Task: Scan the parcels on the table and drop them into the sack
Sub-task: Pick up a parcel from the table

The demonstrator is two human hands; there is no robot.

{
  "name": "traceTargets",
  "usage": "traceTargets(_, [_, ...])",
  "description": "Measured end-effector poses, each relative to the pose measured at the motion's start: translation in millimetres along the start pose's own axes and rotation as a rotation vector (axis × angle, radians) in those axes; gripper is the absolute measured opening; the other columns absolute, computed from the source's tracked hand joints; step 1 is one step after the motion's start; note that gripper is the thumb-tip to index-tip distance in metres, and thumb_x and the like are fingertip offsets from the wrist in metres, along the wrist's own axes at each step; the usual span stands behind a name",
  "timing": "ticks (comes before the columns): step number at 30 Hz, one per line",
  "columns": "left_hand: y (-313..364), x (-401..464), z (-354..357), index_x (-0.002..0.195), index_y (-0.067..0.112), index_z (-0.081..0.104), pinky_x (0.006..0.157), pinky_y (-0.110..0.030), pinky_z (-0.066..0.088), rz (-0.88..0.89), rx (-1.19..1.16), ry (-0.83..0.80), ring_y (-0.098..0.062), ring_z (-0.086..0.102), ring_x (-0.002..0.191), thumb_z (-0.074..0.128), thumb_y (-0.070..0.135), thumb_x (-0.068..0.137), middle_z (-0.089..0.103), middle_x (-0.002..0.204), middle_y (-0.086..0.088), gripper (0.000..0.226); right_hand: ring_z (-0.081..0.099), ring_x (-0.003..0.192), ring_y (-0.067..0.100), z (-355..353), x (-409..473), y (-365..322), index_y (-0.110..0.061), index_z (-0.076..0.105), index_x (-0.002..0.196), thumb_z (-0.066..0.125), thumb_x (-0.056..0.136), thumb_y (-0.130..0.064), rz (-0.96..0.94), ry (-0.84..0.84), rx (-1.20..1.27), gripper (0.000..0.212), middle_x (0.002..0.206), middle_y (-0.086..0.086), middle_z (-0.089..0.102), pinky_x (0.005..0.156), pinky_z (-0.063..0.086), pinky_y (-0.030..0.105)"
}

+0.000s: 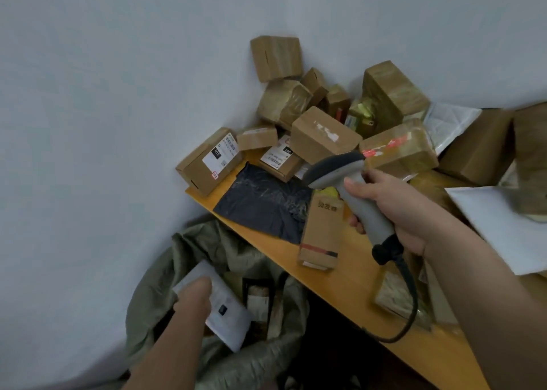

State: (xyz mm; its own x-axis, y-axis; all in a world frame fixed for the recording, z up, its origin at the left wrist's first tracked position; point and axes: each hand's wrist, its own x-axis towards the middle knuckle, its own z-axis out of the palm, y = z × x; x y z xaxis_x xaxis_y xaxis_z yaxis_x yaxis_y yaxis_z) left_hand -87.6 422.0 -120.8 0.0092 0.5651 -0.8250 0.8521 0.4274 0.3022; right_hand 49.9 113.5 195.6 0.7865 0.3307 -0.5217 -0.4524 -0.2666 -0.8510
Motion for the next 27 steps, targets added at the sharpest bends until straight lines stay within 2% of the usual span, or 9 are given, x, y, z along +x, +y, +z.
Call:
traceTargets(2, [24.4,-63.6,6.1,0.098,0.013,0.053,0.080,-0.033,0.046,0.177,0.013,0.135,-0.022,0.046,0.083,0.046,0.030,0.098,0.042,0.083,-0.007,0.019,0.060,0.057,0.019,-11.4,-3.7,4.7,-0.013,0.049,0.123,0.057,0.098,-0.029,0.017,0.058,-0.002,0.031,0.096,0.016,0.058,0.055,0.049,0.034])
traceTargets(3, [29.5,-92.2,12.7,0.098,0.005,0.050,0.077,-0.036,0.043,0.235,0.090,0.138,-0.029,0.048,0.088,0.048,0.028,0.096,0.045,0.092,-0.015,0.023,0.060,0.057,0.019,-18.0,-6.0,6.9,-0.013,0.048,0.124,0.057,0.098,-0.029,0.024,0.088,0.008,0.032,0.098,0.016,0.059,0.054,0.049,0.033])
traceTargets(4, [35.6,-118.8,24.4,0.111,0.000,0.046,0.082,-0.040,0.041,0.291,0.178,0.136,-0.036,0.047,0.102,0.050,0.027,0.095,0.044,0.114,-0.021,0.032,0.060,0.057,0.019,-25.2,-8.6,9.5,-0.013,0.047,0.126,0.057,0.098,-0.028,0.029,0.119,0.023,0.033,0.101,0.017,0.059,0.054,0.049,0.033])
traceTargets(6, [48.7,-147.2,51.3,0.136,0.003,0.032,0.100,-0.046,0.035,0.492,0.320,0.138,-0.039,0.032,0.128,0.057,0.027,0.091,0.026,0.143,-0.020,0.057,0.060,0.057,0.018,-38.0,-13.3,14.3,-0.014,0.046,0.127,0.057,0.098,-0.028,0.029,0.167,0.047,0.035,0.101,0.017,0.058,0.051,0.048,0.031])
traceTargets(11, [63.2,-190.5,128.1,0.145,0.013,0.024,0.107,-0.045,0.032,0.868,0.577,-0.064,-0.036,0.028,0.133,0.064,0.043,0.089,0.021,0.146,-0.014,0.076,0.060,0.056,0.018,-67.8,-18.6,30.7,-0.014,0.046,0.129,0.057,0.098,-0.029,0.047,0.250,0.126,0.036,0.093,0.014,0.056,0.053,0.048,0.032])
traceTargets(17, [52.0,-189.2,194.6,0.151,0.016,0.004,0.113,-0.050,0.024,0.799,0.863,-0.130,-0.037,0.021,0.138,0.070,0.067,0.072,0.017,0.146,-0.013,0.114,0.063,0.057,0.018,-104.9,-26.7,60.0,-0.016,0.048,0.129,0.058,0.097,-0.031,0.110,0.262,0.114,0.037,0.093,0.016,0.061,0.056,0.052,0.032])
traceTargets(22, [50.3,-188.1,211.2,0.150,0.021,-0.003,0.110,-0.052,0.026,0.842,0.861,-0.048,-0.038,0.021,0.137,0.076,0.051,0.073,0.016,0.146,-0.015,0.114,0.065,0.066,0.021,-141.7,-27.4,78.8,-0.017,0.049,0.126,0.059,0.095,-0.034,0.165,0.332,0.086,0.037,0.107,0.016,0.065,0.058,0.054,0.031])
traceTargets(25, [66.2,-191.3,198.4,0.153,0.027,0.004,0.108,-0.050,0.037,0.707,0.615,-0.363,-0.037,0.035,0.132,0.076,0.049,0.073,0.026,0.149,-0.012,0.109,0.065,0.066,0.021,-151.9,-23.7,79.6,-0.016,0.049,0.125,0.060,0.095,-0.034,0.170,0.329,0.140,0.037,0.111,0.018,0.064,0.056,0.054,0.031])
traceTargets(27, [73.8,-204.7,178.3,0.152,0.023,0.024,0.092,-0.043,0.050,0.522,0.414,-0.635,-0.030,0.055,0.114,0.071,0.041,0.082,0.050,0.137,-0.010,0.086,0.064,0.063,0.021,-154.7,-21.1,76.2,-0.015,0.050,0.123,0.061,0.094,-0.032,0.153,0.314,0.180,0.035,0.110,0.019,0.063,0.053,0.053,0.029])
